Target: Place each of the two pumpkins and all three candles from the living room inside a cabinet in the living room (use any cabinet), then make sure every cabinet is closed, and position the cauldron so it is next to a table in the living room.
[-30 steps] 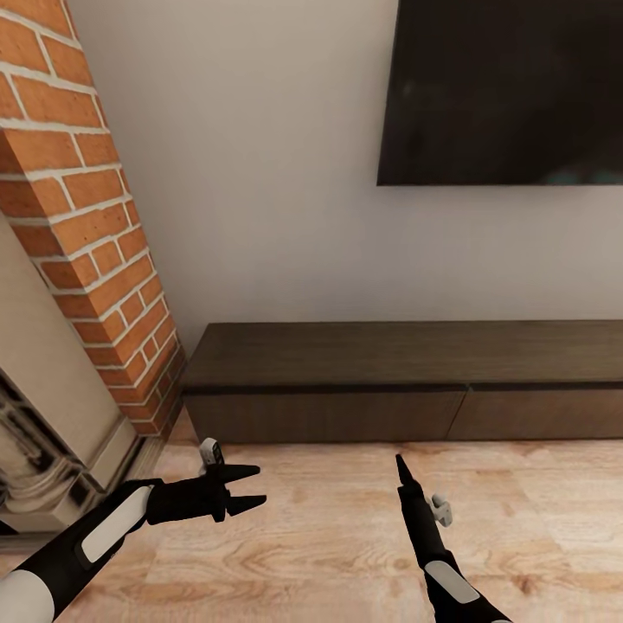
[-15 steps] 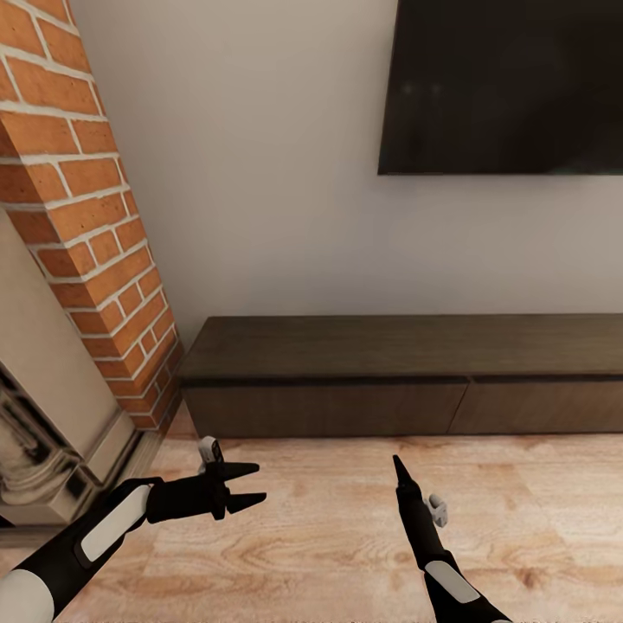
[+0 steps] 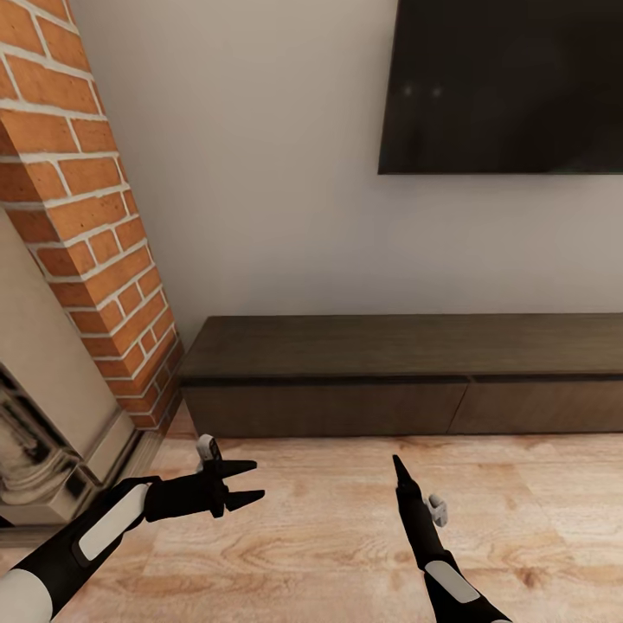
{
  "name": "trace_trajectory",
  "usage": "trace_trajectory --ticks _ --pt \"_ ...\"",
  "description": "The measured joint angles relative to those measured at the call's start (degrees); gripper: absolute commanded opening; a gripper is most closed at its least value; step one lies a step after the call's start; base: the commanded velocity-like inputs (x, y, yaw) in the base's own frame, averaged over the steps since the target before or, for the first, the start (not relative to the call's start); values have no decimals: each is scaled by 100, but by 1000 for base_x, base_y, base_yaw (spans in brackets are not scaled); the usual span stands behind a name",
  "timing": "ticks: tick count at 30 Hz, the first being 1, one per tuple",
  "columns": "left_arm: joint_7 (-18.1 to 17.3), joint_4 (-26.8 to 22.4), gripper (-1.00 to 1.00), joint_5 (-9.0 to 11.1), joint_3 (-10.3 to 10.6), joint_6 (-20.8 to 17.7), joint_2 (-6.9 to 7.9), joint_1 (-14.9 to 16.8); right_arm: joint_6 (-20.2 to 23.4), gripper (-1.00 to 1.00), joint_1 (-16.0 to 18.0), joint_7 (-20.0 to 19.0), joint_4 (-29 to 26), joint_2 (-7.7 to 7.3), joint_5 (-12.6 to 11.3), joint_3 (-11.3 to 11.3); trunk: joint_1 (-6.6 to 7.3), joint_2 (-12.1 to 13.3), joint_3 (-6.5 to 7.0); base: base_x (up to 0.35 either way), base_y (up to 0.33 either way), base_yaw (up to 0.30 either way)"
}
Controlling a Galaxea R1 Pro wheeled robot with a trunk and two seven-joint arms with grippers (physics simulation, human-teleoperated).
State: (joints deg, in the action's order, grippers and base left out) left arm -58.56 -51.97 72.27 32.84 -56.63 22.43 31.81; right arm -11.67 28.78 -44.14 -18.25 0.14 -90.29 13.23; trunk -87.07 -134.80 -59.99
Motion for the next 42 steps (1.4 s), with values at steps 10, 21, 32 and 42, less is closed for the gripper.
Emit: trace_trajectory --ticks 10,21,32,42 --pt "-1 18 100 -24 31 0 -15 2 0 100 0 0 0 6 0 0 3 0 0 253 0 0" --pt "38 33 100 -28 71 0 -24 0 1 100 0 0 3 7 -1 0 3 0 0 327 0 0" --pt "50 35 100 -28 62 0 -25 2 1 100 2 0 1 7 -3 0 1 0 0 261 0 0" --pt "48 5 100 -30 286 7 -33 -1 0 100 3 45 53 15 -16 5 0 0 0 16 0 0"
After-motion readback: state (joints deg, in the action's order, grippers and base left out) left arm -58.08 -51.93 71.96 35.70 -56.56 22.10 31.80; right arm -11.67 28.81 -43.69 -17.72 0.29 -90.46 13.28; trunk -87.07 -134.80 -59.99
